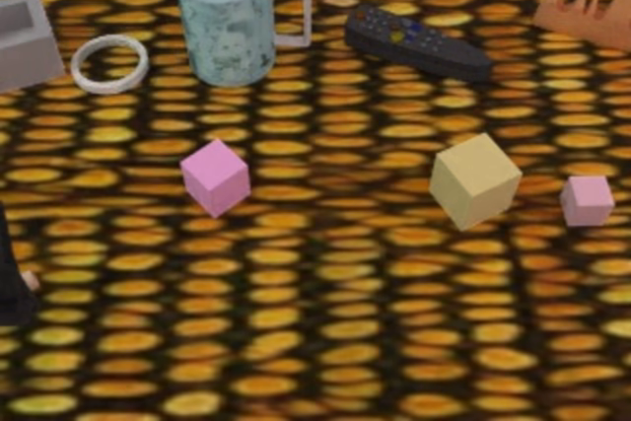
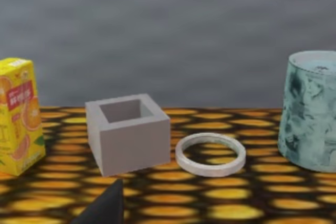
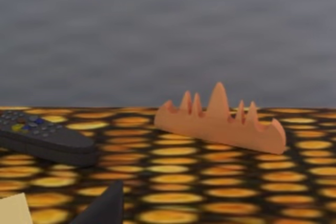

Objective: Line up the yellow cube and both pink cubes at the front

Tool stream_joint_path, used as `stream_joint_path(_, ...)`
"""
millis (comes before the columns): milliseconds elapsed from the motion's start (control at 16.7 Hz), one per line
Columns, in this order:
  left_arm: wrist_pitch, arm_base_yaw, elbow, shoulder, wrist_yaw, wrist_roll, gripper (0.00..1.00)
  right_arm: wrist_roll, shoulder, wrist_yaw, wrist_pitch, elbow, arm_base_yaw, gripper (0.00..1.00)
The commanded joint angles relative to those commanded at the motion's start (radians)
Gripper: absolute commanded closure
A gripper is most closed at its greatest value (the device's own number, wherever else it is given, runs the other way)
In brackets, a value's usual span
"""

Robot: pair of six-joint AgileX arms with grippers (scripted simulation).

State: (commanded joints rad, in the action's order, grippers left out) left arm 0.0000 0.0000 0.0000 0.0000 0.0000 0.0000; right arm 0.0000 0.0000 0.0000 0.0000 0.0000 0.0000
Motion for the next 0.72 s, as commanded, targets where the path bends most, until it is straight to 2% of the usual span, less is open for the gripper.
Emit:
stream_joint_path(360, 0.000, 0.000, 0.000, 0.000, 0.000, 0.000, 0.00, 0.011, 0.104, 0.004, -0.067, 0.101, 0.004, 0.00)
stream_joint_path(720, 0.000, 0.000, 0.000, 0.000, 0.000, 0.000, 0.00, 0.040, 0.561, 0.006, -0.333, 0.480, 0.035, 0.00)
